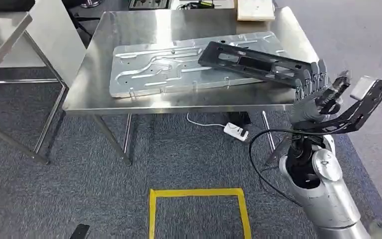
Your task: Take the parts from the cabinet and place them on the table.
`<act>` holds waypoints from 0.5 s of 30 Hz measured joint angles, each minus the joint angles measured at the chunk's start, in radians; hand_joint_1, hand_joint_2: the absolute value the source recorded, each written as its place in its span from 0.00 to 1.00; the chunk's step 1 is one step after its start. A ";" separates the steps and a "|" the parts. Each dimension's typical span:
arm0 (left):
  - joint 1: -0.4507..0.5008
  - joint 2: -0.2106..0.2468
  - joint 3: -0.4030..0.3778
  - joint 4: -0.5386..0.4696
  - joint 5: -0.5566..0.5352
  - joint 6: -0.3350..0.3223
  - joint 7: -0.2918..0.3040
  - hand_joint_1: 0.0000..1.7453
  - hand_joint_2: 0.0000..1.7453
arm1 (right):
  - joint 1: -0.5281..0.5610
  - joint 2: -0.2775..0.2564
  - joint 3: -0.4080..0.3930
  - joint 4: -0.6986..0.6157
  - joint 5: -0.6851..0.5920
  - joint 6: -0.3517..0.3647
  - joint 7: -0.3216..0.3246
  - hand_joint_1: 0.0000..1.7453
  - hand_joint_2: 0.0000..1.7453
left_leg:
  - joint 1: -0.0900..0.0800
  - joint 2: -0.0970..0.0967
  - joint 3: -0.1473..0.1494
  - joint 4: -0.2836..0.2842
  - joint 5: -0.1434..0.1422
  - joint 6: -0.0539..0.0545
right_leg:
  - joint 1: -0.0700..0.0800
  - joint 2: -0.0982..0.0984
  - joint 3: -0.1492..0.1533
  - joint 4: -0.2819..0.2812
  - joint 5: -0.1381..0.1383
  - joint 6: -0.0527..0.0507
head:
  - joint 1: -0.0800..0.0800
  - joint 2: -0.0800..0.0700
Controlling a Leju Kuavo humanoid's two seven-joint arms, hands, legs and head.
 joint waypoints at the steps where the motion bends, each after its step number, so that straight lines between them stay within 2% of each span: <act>1: -0.001 0.000 0.000 0.000 0.000 0.000 0.000 0.00 0.00 | 0.002 -0.003 0.000 -0.006 -0.028 0.003 -0.005 0.00 0.00 | 0.000 0.000 0.059 -0.071 0.019 0.002 | -0.001 0.000 -0.016 0.006 0.008 0.004 | 0.000 0.000; 3: -0.003 0.000 0.000 0.000 0.001 0.000 0.000 0.00 0.00 | 0.006 -0.011 0.001 -0.022 -0.099 0.017 -0.016 0.00 0.00 | -0.007 -0.003 0.180 -0.246 -0.051 0.011 | 0.003 0.000 -0.034 0.018 0.021 0.015 | -0.001 0.000; 4: -0.004 0.000 0.000 0.000 0.001 0.002 0.001 0.00 0.00 | 0.009 -0.020 0.002 -0.024 -0.137 0.018 -0.024 0.00 0.00 | -0.009 -0.006 0.170 -0.239 -0.048 0.021 | 0.003 -0.001 -0.029 0.013 0.031 0.021 | 0.003 0.000; 6: -0.005 0.000 0.000 0.000 0.001 0.002 0.002 0.00 0.00 | 0.011 -0.027 0.006 -0.030 -0.199 0.019 -0.043 0.00 0.00 | -0.013 -0.005 0.158 -0.237 -0.037 0.034 | 0.000 -0.002 -0.029 0.006 0.052 0.032 | -0.002 0.000; 7: -0.004 0.000 0.000 0.000 0.002 0.002 0.002 0.00 0.00 | 0.015 -0.033 0.007 -0.030 -0.227 0.019 -0.056 0.00 0.00 | -0.006 -0.004 0.151 -0.247 -0.020 0.043 | 0.005 -0.001 -0.032 0.006 0.061 0.040 | 0.001 0.000; 8: -0.005 0.000 0.000 0.000 0.001 0.002 0.003 0.00 0.00 | 0.017 -0.047 0.008 -0.033 -0.255 0.019 -0.073 0.00 0.00 | -0.004 0.003 0.145 -0.248 -0.008 0.052 | -0.003 0.001 -0.043 0.022 0.022 0.043 | 0.001 0.000; 9: -0.004 0.000 0.000 0.000 0.001 0.002 0.003 0.00 0.00 | 0.020 -0.058 0.008 -0.039 -0.274 0.019 -0.082 0.00 0.00 | -0.006 0.003 0.131 -0.248 0.004 0.060 | -0.001 0.002 -0.064 0.074 -0.048 0.046 | 0.004 0.000; 10: -0.004 0.000 0.000 0.000 0.001 0.002 0.004 0.00 0.00 | 0.024 -0.065 0.008 -0.044 -0.294 0.021 -0.089 0.00 0.00 | -0.006 0.005 0.115 -0.247 0.018 0.064 | -0.003 0.002 -0.085 0.146 -0.116 0.047 | 0.004 0.000; 11: -0.003 0.000 0.000 0.000 0.001 0.002 0.004 0.00 0.00 | 0.028 -0.071 0.008 -0.050 -0.310 0.024 -0.095 0.00 0.00 | -0.008 0.005 0.099 -0.247 0.029 0.064 | -0.003 0.002 -0.102 0.222 -0.167 0.049 | 0.005 0.000; 12: -0.003 0.000 0.000 0.000 0.000 0.002 0.005 0.00 0.00 | 0.034 -0.074 0.008 -0.057 -0.333 0.029 -0.100 0.00 0.00 | -0.010 0.005 0.081 -0.245 0.042 0.065 | -0.003 0.002 -0.110 0.288 -0.184 0.051 | 0.004 0.000; 13: -0.003 0.000 0.000 0.000 0.000 0.002 0.005 0.00 0.00 | 0.043 -0.080 0.008 -0.065 -0.358 0.035 -0.105 0.00 0.00 | -0.011 0.005 0.064 -0.244 0.054 0.064 | -0.004 0.002 -0.103 0.319 -0.162 0.051 | 0.004 0.000; 14: -0.003 0.000 0.000 0.000 -0.001 0.002 0.005 0.00 0.00 | 0.052 -0.084 0.008 -0.071 -0.375 0.039 -0.108 0.00 0.00 | -0.013 0.006 0.047 -0.242 0.066 0.063 | -0.004 0.002 -0.078 0.311 -0.122 0.049 | 0.004 0.000; 15: -0.003 0.000 0.000 0.000 -0.001 0.002 0.006 0.00 0.00 | 0.056 -0.089 0.008 -0.078 -0.387 0.042 -0.109 0.00 0.00 | -0.015 0.005 0.031 -0.241 0.075 0.062 | -0.004 0.002 -0.042 0.279 -0.088 0.045 | 0.005 0.000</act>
